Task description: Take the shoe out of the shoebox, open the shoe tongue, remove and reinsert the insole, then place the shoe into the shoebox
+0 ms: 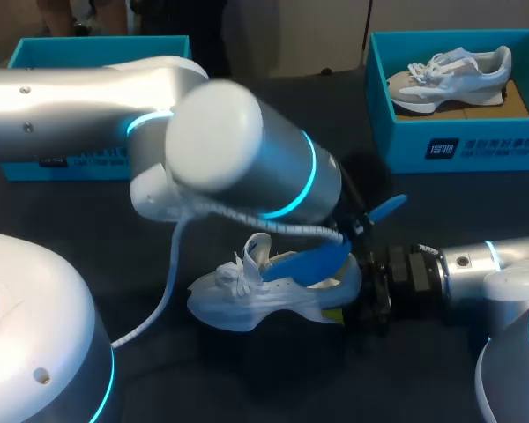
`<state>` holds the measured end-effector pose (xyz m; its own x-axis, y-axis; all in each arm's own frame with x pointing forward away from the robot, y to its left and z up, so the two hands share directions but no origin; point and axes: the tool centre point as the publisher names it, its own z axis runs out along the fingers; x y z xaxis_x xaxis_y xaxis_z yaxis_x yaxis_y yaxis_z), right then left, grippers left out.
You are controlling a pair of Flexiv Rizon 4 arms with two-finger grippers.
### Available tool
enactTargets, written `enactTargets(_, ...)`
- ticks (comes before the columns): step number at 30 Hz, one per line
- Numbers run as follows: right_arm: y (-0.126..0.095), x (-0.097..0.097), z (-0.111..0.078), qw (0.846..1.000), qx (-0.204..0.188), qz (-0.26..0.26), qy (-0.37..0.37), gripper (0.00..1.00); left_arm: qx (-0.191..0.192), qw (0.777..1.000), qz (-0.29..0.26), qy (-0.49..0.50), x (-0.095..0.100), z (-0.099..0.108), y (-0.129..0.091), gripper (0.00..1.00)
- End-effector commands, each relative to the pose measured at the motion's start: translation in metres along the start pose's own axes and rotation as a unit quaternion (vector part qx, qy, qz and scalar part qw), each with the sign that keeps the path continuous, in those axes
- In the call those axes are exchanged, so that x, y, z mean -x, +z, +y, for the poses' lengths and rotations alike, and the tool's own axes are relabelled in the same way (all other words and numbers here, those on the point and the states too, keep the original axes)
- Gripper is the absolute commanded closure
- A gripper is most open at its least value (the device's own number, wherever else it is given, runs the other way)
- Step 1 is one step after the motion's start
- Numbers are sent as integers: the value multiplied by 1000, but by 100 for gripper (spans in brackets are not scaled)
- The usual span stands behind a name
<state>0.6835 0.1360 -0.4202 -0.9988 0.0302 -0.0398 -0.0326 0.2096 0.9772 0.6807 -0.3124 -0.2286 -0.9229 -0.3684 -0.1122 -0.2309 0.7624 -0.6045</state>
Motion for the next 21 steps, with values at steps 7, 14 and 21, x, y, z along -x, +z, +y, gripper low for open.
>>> enactTargets(7, 3, -2, -2, 1000, -1, -1, 0, 100, -15, 999, 34, -11, -1, -8, -32, 100)
enactTargets(14, 3, -2, -2, 1000, -1, -1, 0, 100, -19, 999, 36, -21, -2, -5, -45, 100)
enactTargets(21, 3, -2, -2, 1000, -1, -1, 0, 100, -25, 997, 65, -40, -2, -6, -64, 100)
